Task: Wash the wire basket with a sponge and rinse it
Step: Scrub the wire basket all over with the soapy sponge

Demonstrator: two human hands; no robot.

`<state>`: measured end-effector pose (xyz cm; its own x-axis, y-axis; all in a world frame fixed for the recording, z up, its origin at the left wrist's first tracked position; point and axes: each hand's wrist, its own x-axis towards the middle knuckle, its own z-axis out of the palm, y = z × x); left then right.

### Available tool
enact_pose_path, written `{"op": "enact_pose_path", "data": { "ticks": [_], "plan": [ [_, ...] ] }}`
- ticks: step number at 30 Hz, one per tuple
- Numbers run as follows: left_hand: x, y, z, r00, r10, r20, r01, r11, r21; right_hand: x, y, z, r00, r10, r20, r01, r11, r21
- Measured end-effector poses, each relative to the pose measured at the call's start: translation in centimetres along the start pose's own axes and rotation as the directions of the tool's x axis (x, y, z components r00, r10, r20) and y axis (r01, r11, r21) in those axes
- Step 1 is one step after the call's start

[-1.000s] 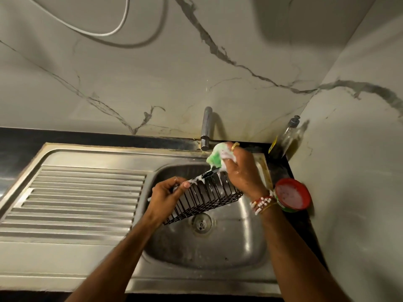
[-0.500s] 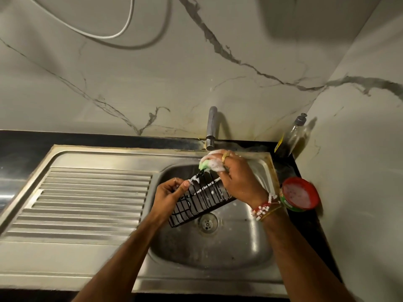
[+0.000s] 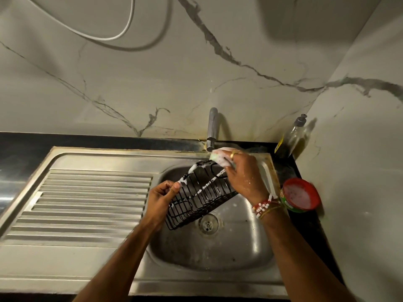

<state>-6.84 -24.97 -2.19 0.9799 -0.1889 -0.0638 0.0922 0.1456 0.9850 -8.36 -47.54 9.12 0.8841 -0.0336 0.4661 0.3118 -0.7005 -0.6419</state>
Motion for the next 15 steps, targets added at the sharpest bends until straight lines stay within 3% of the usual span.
{"op": "enact_pose_path", "data": {
  "ticks": [4, 9, 13, 15],
  "plan": [
    [0.0, 0.1, 0.3, 1.0, -0.017, 0.01, 0.017, 1.0, -0.024, 0.0, -1.0, 0.9, 0.993, -0.072, 0.096, 0.058, 0.988, 0.141],
    [0.1, 0.2, -0.3, 1.0, -0.017, -0.004, 0.017, 0.999, -0.029, 0.4, 2.4, -0.2, 0.992, 0.115, 0.056, -0.112, 0.992, -0.054],
    [-0.1, 0.3, -0.3, 0.999, -0.04, -0.017, 0.039, 0.996, -0.077, 0.7, 0.6, 0.8, 0.964, 0.009, 0.265, 0.014, 0.996, -0.085],
    [-0.1, 0.0, -0.5, 0.998, -0.063, -0.013, 0.062, 0.994, -0.09, 1.3, 0.3, 0.4, 0.936, 0.036, 0.351, 0.001, 0.994, -0.107]
  ]
}}
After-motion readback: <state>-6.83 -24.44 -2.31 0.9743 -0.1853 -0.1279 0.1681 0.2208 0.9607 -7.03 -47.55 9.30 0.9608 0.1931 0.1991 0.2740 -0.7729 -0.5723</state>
